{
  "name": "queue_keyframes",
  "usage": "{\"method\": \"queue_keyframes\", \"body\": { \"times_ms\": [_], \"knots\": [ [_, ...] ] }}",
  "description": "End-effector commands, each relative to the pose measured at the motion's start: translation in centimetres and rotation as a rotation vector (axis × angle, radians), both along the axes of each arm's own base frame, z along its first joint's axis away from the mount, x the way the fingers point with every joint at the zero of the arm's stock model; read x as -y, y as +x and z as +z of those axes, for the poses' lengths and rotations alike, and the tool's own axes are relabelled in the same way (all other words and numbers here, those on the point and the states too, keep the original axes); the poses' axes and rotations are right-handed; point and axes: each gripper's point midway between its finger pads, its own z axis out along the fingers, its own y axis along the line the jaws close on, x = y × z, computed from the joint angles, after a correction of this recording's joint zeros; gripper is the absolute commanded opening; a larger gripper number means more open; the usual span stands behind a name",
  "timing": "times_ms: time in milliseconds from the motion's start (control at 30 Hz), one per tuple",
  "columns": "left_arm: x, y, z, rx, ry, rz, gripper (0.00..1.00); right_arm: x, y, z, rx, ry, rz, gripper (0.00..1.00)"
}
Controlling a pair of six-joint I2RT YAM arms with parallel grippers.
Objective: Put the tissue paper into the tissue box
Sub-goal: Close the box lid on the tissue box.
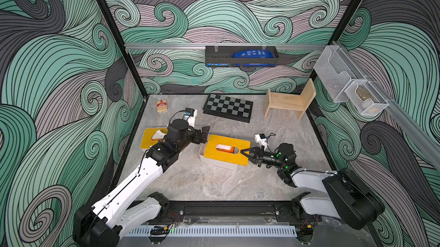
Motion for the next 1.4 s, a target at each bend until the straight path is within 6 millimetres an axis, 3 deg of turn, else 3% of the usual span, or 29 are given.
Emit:
{"method": "queue_keyframes", "body": {
  "times_ms": [0,333,767,1367],
  "knots": [
    [0.2,0.1,-0.9,-0.007,0.013,-0.017,0.96,-0.7,0.9,3.0,0.093,0.089,-0.003,0.0],
    [0.1,-0.1,-2.7,-0.028,0.028,-0.019,0.96,-1.9,1.5,0.9,0.047,0.079,0.009,0.0],
    [0.2,-0.1,-4.1,-0.064,0.046,-0.028,0.97,-1.9,2.2,-1.2,0.018,0.042,-0.02,0.0],
    [0.5,-0.2,-5.2,-0.098,0.061,-0.046,0.97,-2.6,2.8,-2.0,0.021,0.009,-0.013,0.0]
  ]
}}
